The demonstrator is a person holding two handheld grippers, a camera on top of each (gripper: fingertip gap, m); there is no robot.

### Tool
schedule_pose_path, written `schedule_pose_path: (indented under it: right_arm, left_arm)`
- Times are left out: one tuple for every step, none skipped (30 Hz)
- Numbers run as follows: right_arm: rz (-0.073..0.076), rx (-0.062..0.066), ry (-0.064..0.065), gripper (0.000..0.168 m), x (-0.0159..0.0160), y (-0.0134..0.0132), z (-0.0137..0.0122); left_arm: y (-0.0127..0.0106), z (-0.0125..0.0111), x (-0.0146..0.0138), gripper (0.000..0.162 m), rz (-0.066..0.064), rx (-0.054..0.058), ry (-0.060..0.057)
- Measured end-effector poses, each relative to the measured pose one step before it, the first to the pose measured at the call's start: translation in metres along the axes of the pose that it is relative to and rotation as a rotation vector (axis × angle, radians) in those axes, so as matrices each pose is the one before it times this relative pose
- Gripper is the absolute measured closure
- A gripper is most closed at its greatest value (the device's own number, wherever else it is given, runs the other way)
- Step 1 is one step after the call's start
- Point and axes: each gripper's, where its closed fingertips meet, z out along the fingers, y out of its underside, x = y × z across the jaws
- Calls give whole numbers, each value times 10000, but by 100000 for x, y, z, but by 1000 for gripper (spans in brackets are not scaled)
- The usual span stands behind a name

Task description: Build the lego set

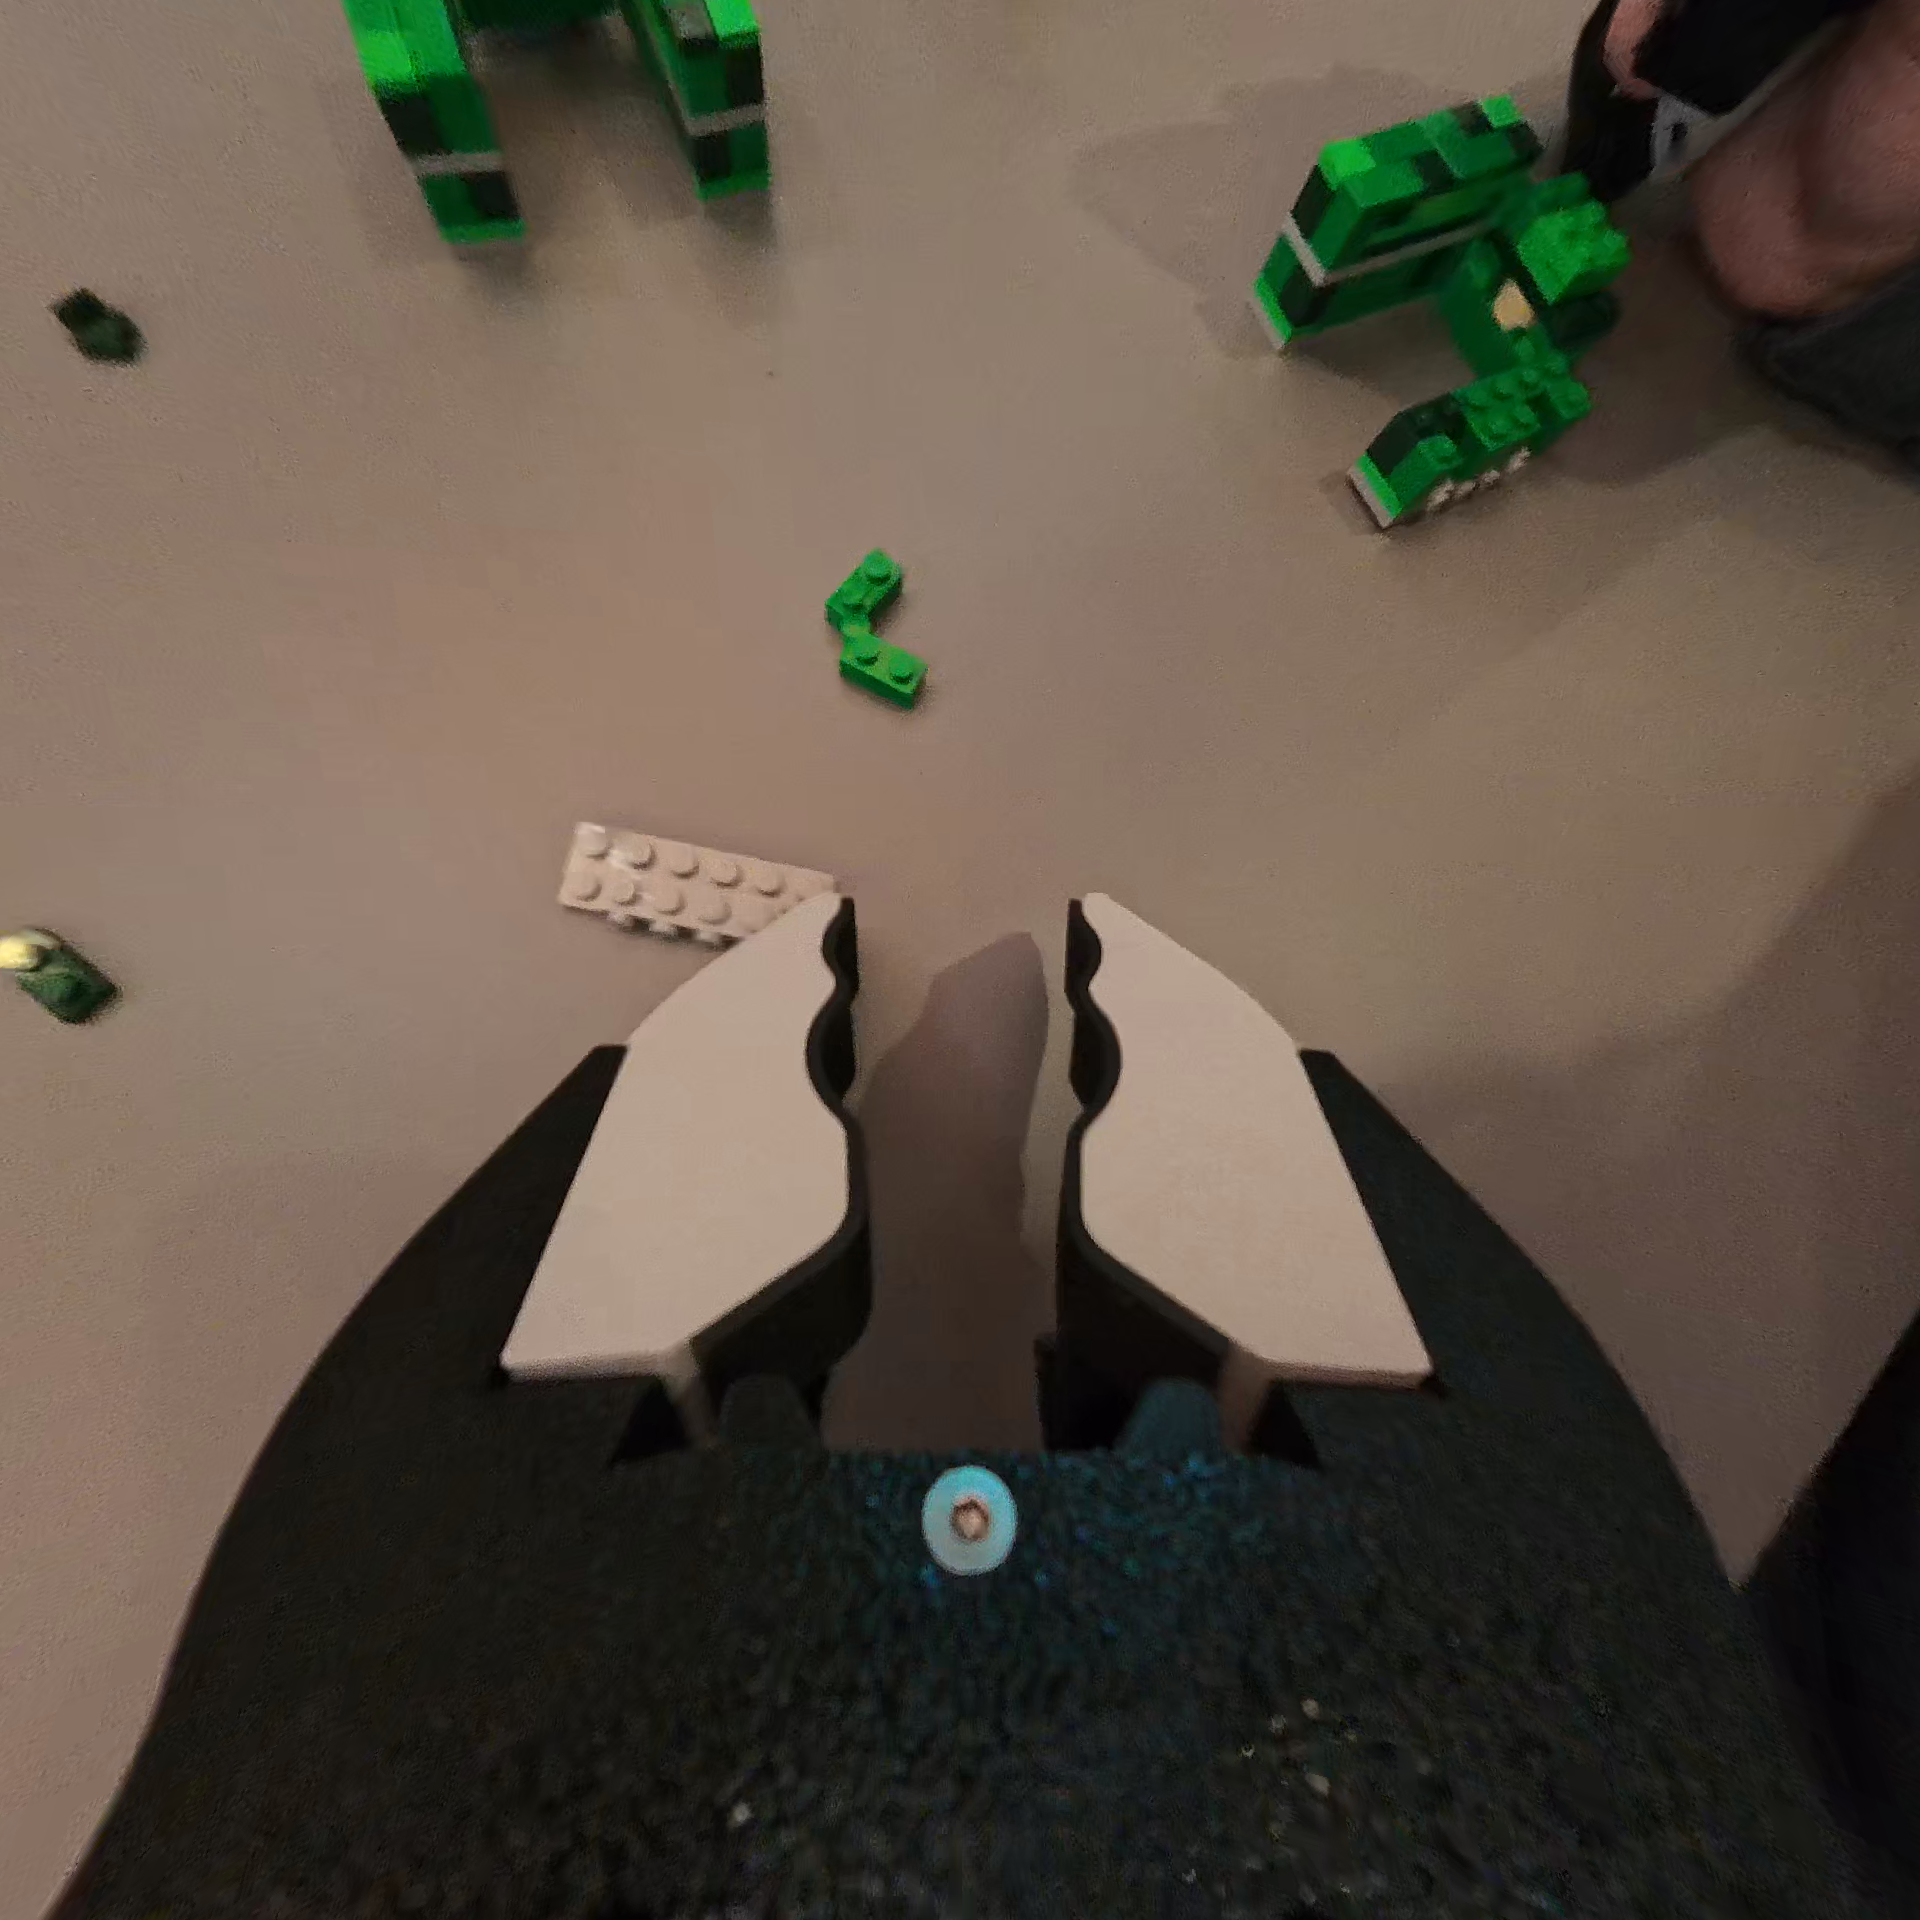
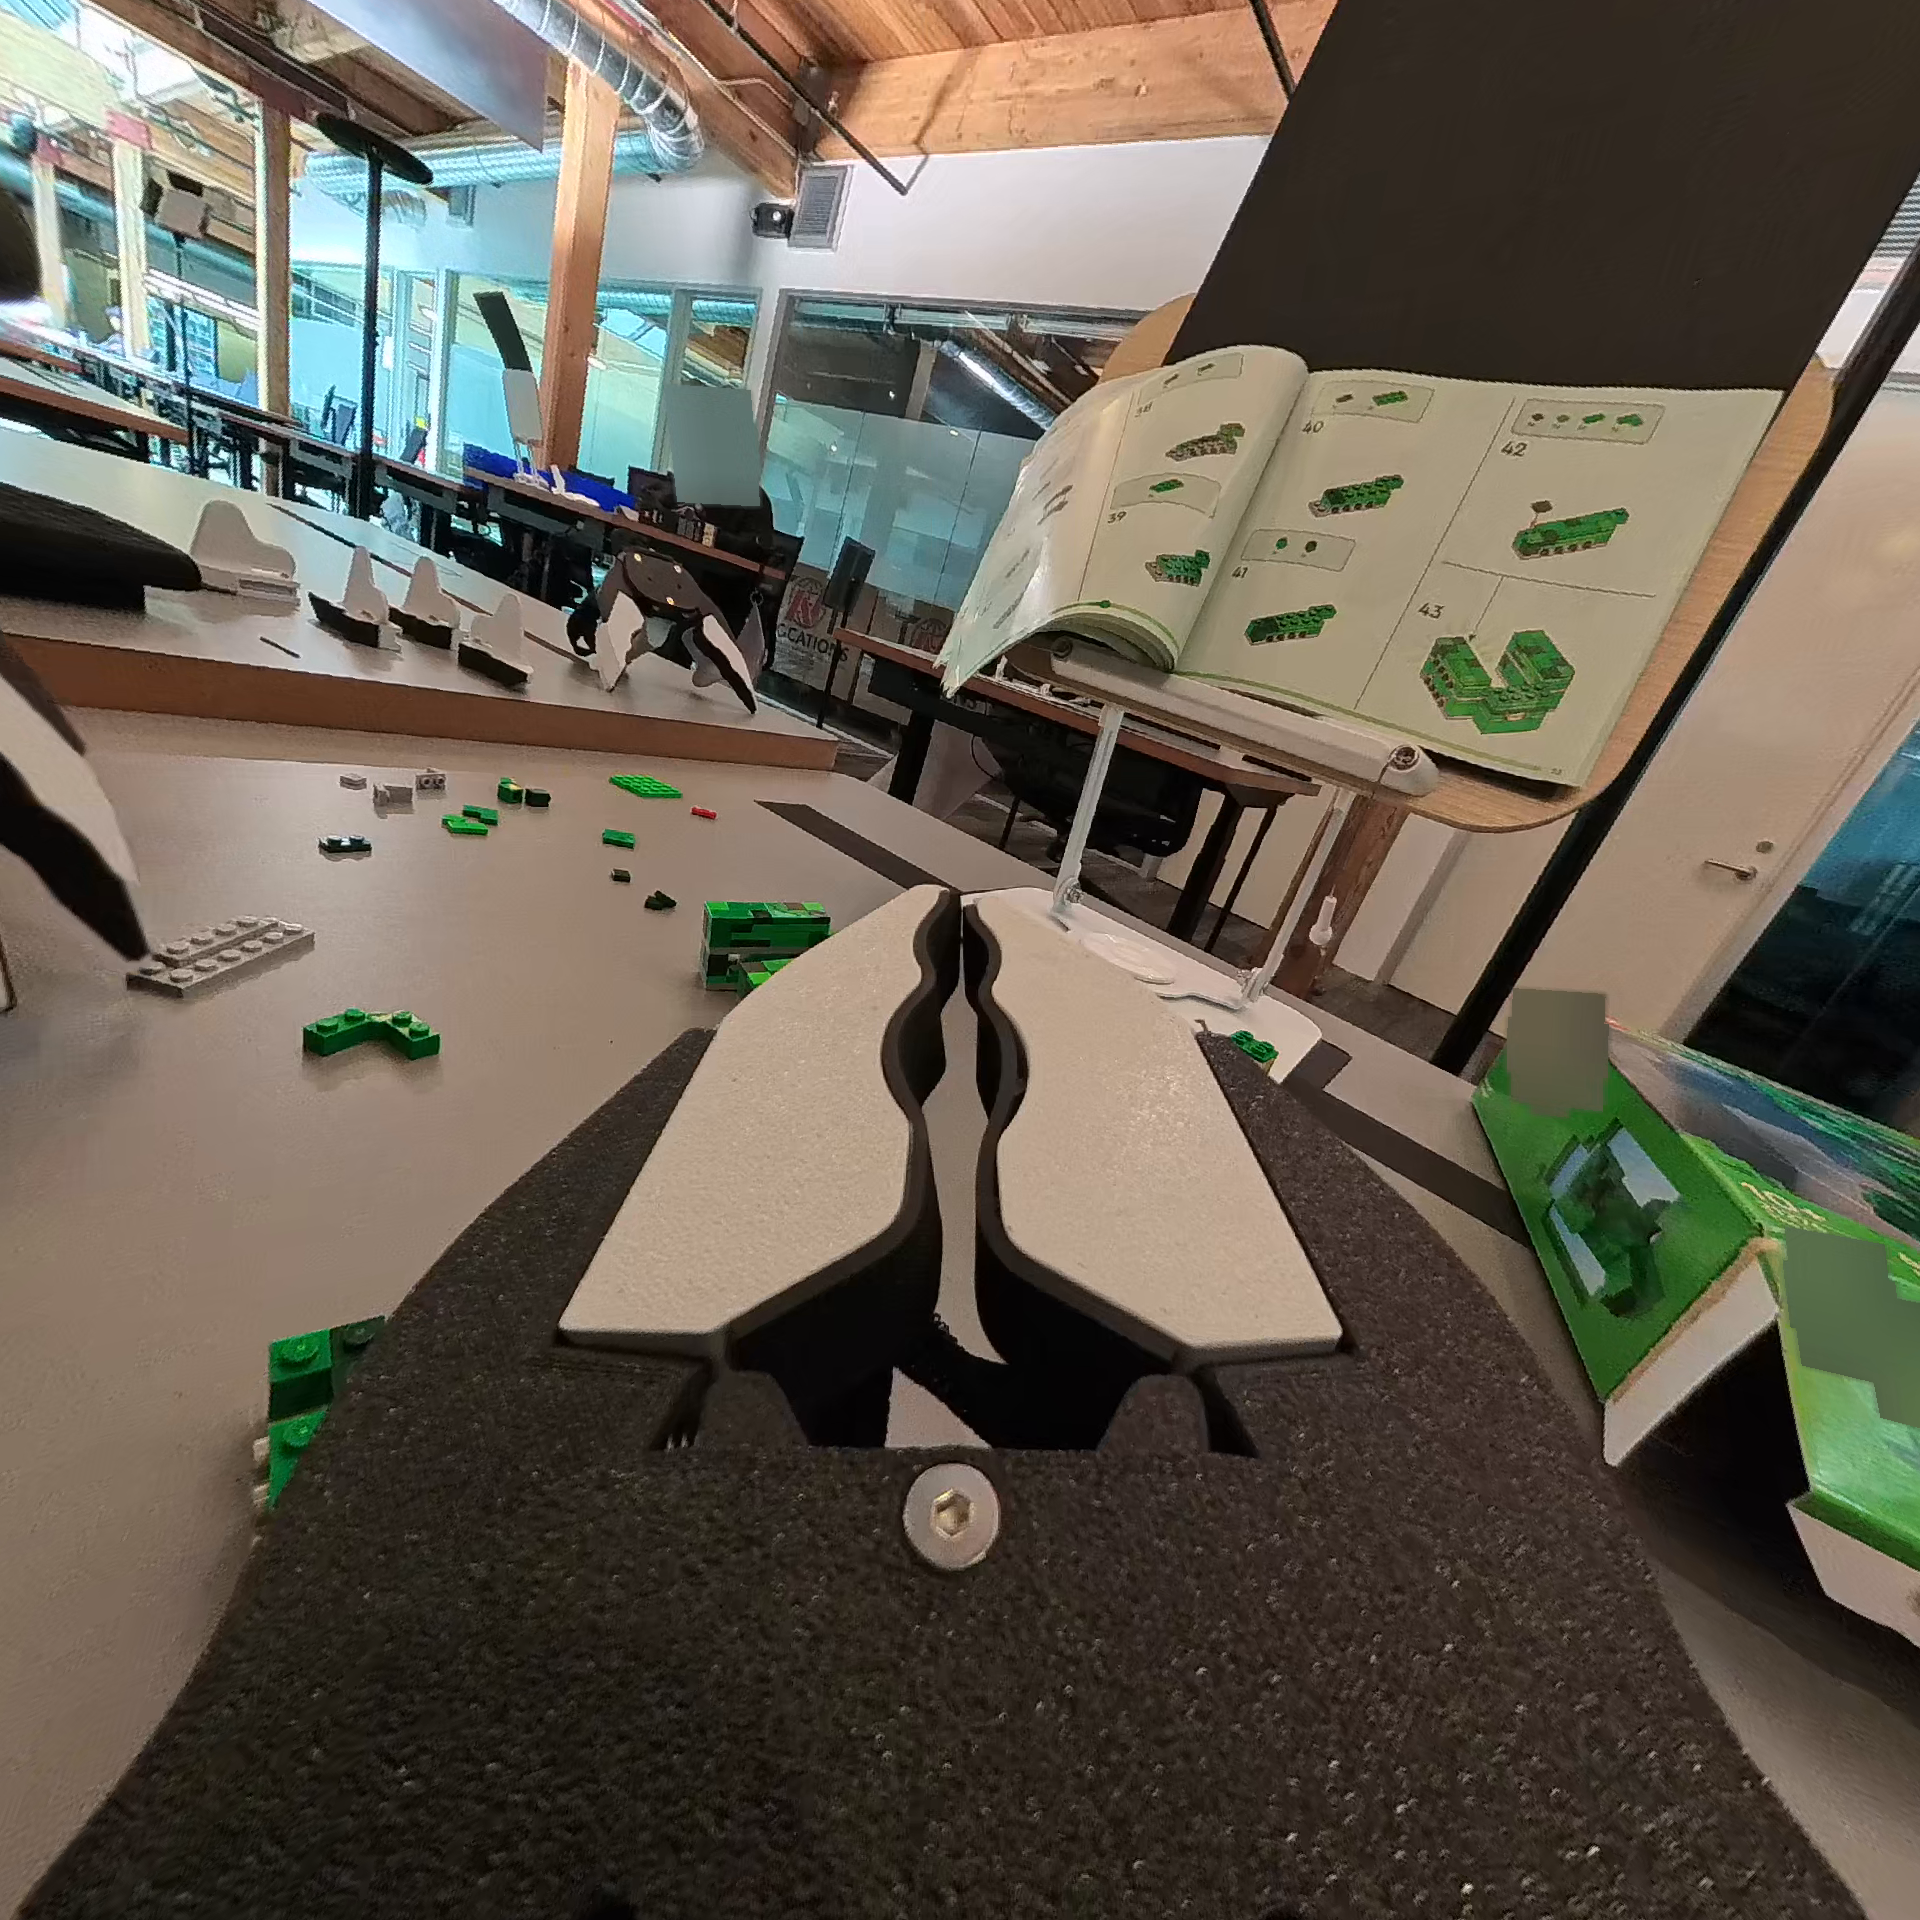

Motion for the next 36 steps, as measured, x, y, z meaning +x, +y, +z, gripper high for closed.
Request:
schedule_pose_path:
  right_arm:
    - [4,1,-6,168,-10,-2,1]
    - [-2,-5,-11,168,-15,9,10]
    - [-7,-6,-14,168,-40,14,13]
    - [-12,-3,-13,168,-23,2,10]
    - [-8,-4,-15,168,-31,5,23]
    - [-7,-6,-16,168,-36,16,21]
    - [-10,-8,-8,168,-19,8,7]
    - [-6,-3,-5,168,-13,11,3]
    - [-2,1,0,168,1,-2,1]
    - [-1,-3,3,168,-4,3,4]
    - [-1,-1,0,168,1,1,0]
    - [-3,-4,-3,168,-3,8,11]
    - [-3,-6,-4,168,-5,10,9]
    - [-2,-1,-7,168,-18,9,4]
    - [1,-2,-9,168,-12,2,-1]
    - [0,-2,-4,168,-7,4,13]
    - [1,-1,-4,168,-7,1,-1]
    - [4,0,-2,168,0,4,7]
    - [6,-1,-4,168,-2,2,-7]
    - [5,-4,-5,168,-11,7,11]
    - [1,-3,-6,168,-3,7,5]
    - [-3,-2,-7,168,-14,1,5]
    - [-1,-2,-7,168,-16,1,5]
    - [2,-1,-7,168,-8,14,5]
    - [1,-3,-8,168,-13,6,12]
    - [2,-5,-9,168,-21,5,3]
    - [-8,-1,-3,168,-6,0,6]
    - [-9,-1,-1,168,-20,5,3]
    - [-8,-4,-2,168,-5,4,4]
    - [-6,-7,-4,168,-2,11,9]
    - [-1,-4,1,168,-9,13,2]
    - [-3,-2,-1,168,-6,1,5]
    - [-5,-6,-6,168,-6,10,10]
    - [-2,-6,-8,168,-19,16,1]
    - [-5,-4,-3,168,-2,7,11]
    - [-5,-1,-2,168,-15,6,-4]
  left_arm:
    - [-241,-316,-532,125,260,105,-328]
    - [-371,-391,-718,124,185,213,-342]
    - [-448,-368,-754,121,179,293,-292]
    - [-433,-229,-669,120,227,320,-172]
    - [-257,-32,-687,118,141,231,-110]
    - [-43,170,-417,114,68,76,104]
    - [112,277,-355,109,-33,-28,153]
    - [161,309,-243,106,-72,-81,189]
    - [164,300,-107,103,-46,-79,242]
    - [98,265,-93,101,-86,-71,189]
    - [107,261,-25,100,-104,-98,204]
    - [189,264,-5,99,-124,-166,194]
    - [189,272,21,98,-74,-162,166]
    - [182,235,25,99,-7,-133,131]
    - [130,185,-64,99,23,-93,26]
    - [164,110,-73,100,22,-115,-15]
    - [160,36,-3,101,7,-118,-3]
    - [70,-63,65,102,-8,-48,10]
    - [93,-135,125,103,-26,-51,24]
    - [139,-140,165,104,-27,-63,38]
    - [178,-145,188,105,-32,-62,36]
    - [237,-149,309,107,-24,-91,98]
    - [281,-138,442,109,19,-116,178]
    - [274,-166,501,114,96,-108,249]
    - [292,-187,455,118,108,-128,289]
    - [262,-204,248,120,54,-115,207]
    - [177,-173,29,120,41,-61,110]
    - [-31,-151,-84,120,127,81,48]
    - [-194,-118,-143,119,217,190,-27]
    - [-241,-97,-73,118,335,174,-30]
    - [-307,-20,-9,116,505,181,-36]
    - [-275,36,18,117,629,139,-63]
    - [-180,96,-30,118,606,30,-93]
    - [-139,160,28,119,534,-26,-24]
    - [-136,200,96,119,435,-25,59]
    - [-105,230,172,120,305,-26,161]
